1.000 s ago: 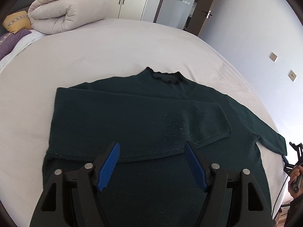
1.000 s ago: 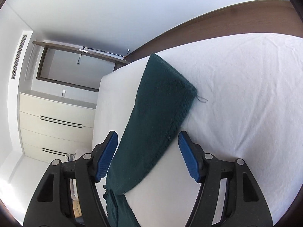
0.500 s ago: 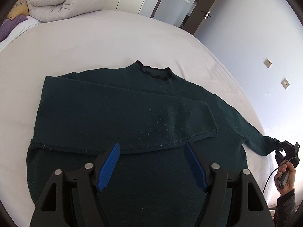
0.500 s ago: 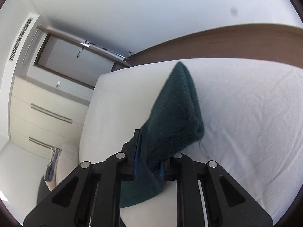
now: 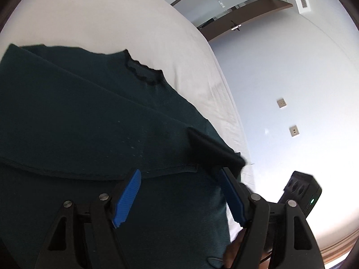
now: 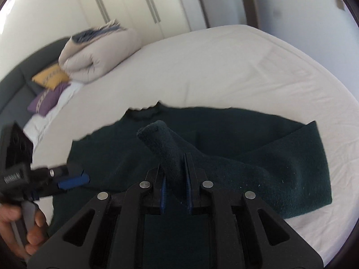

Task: Fold small clothes
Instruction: 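Fold the held sleeve across the body with the right gripper, release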

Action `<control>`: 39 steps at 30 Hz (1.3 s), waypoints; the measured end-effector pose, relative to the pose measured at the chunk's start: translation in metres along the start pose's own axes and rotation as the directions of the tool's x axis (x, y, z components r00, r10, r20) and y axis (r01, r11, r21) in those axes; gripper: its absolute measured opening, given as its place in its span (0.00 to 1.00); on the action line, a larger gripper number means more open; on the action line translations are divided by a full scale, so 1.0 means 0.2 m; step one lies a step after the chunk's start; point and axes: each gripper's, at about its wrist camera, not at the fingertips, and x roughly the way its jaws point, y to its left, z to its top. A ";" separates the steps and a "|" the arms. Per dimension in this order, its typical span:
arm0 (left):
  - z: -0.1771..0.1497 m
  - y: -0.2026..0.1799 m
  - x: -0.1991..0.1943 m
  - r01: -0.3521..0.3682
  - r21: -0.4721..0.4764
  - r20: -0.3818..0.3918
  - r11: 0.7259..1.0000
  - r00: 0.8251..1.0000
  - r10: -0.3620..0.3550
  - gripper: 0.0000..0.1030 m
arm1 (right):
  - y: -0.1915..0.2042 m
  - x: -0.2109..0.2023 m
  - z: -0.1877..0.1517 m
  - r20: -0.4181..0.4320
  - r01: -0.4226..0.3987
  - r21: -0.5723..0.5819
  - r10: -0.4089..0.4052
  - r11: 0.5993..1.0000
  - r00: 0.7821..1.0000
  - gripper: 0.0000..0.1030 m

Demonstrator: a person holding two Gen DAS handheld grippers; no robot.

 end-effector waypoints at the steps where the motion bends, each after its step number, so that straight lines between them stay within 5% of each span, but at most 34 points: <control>1: 0.00 0.01 0.03 0.017 -0.018 -0.016 1.000 1.000 -0.017 0.73 | 0.14 0.08 -0.04 -0.020 0.017 -0.063 -0.018 0.998 1.000 0.12; 2: 0.01 0.01 0.06 0.027 -0.036 -0.033 0.999 0.999 -0.028 0.75 | 0.33 0.18 -0.13 -0.035 0.025 -0.091 -0.028 0.996 0.999 0.12; 5: 0.00 0.03 0.14 0.033 -0.072 -0.079 0.997 0.996 -0.039 0.75 | 0.44 0.36 -0.23 -0.088 0.040 -0.048 -0.044 0.998 0.995 0.12; 10: -0.01 0.00 0.26 0.030 -0.084 -0.128 0.996 0.991 -0.041 0.75 | 0.34 0.57 -0.14 -0.142 -0.002 0.024 0.005 1.000 0.990 0.21; 14: -0.02 -0.01 0.36 -0.019 -0.068 -0.186 0.998 0.983 0.006 0.55 | 0.17 0.46 -0.16 -0.106 -0.093 0.100 0.104 0.991 0.989 0.72; 18: -0.04 -0.03 0.41 -0.070 -0.021 -0.204 0.997 0.977 0.064 0.06 | 0.01 0.31 -0.28 -0.069 -0.134 0.191 0.149 0.973 0.986 0.73; 27: 0.13 -0.14 0.12 -0.121 0.126 -0.039 0.985 0.991 0.127 0.07 | -0.47 0.17 -0.41 0.097 -0.317 0.541 0.317 0.779 0.943 0.73; 33: 0.27 0.01 -0.07 -0.203 0.123 0.037 0.971 0.979 0.200 0.07 | -0.74 0.19 -0.35 0.183 -0.349 0.635 0.305 0.689 0.935 0.73; 39: 0.28 0.26 -0.08 -0.260 0.065 0.024 0.964 0.966 0.259 0.07 | -0.81 0.28 -0.27 0.216 -0.333 0.702 0.259 0.629 0.942 0.73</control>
